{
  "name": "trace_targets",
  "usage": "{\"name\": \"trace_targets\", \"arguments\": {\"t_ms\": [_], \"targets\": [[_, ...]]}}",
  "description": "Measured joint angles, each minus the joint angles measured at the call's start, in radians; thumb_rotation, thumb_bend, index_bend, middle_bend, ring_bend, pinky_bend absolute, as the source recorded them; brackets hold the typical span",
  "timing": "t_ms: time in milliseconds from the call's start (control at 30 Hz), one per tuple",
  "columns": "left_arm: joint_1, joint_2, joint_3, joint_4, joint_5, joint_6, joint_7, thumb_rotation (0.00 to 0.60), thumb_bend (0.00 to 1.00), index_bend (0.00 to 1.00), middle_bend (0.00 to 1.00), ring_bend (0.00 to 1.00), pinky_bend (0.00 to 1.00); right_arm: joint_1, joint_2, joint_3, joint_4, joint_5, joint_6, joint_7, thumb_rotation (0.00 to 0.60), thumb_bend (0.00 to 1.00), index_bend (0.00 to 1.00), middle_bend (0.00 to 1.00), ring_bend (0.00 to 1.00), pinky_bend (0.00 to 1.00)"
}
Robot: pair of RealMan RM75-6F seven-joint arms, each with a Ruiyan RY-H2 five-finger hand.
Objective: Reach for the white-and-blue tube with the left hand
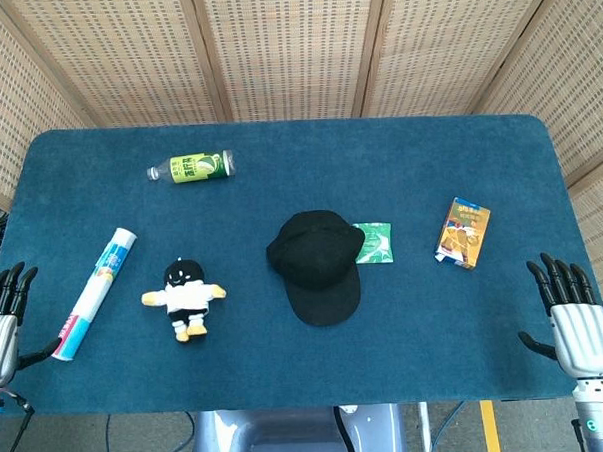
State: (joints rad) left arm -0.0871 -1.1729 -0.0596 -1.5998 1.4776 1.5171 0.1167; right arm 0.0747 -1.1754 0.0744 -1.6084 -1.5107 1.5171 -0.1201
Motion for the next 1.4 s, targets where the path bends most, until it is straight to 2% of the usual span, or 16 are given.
{"name": "trace_targets", "arguments": {"t_ms": [1033, 1200, 1400], "targets": [[-0.008, -0.009, -0.006, -0.007, -0.017, -0.019, 0.011, 0.6, 0.13, 0.0, 0.0, 0.0, 0.0, 0.002, -0.009, 0.001, 0.003, 0.007, -0.01, 0.022, 0.6, 0.09, 0.0, 0.0, 0.0, 0.0], [-0.014, -0.021, -0.011, -0.002, -0.022, -0.025, 0.004, 0.6, 0.13, 0.15, 0.0, 0.0, 0.0, 0.002, -0.007, 0.0, 0.0, 0.008, -0.014, 0.028, 0.6, 0.09, 0.0, 0.0, 0.0, 0.0], [-0.04, -0.038, -0.027, 0.009, -0.058, -0.081, -0.013, 0.6, 0.22, 0.26, 0.0, 0.0, 0.0, 0.002, -0.004, 0.003, -0.001, 0.016, -0.016, 0.039, 0.6, 0.09, 0.0, 0.0, 0.0, 0.0]]}}
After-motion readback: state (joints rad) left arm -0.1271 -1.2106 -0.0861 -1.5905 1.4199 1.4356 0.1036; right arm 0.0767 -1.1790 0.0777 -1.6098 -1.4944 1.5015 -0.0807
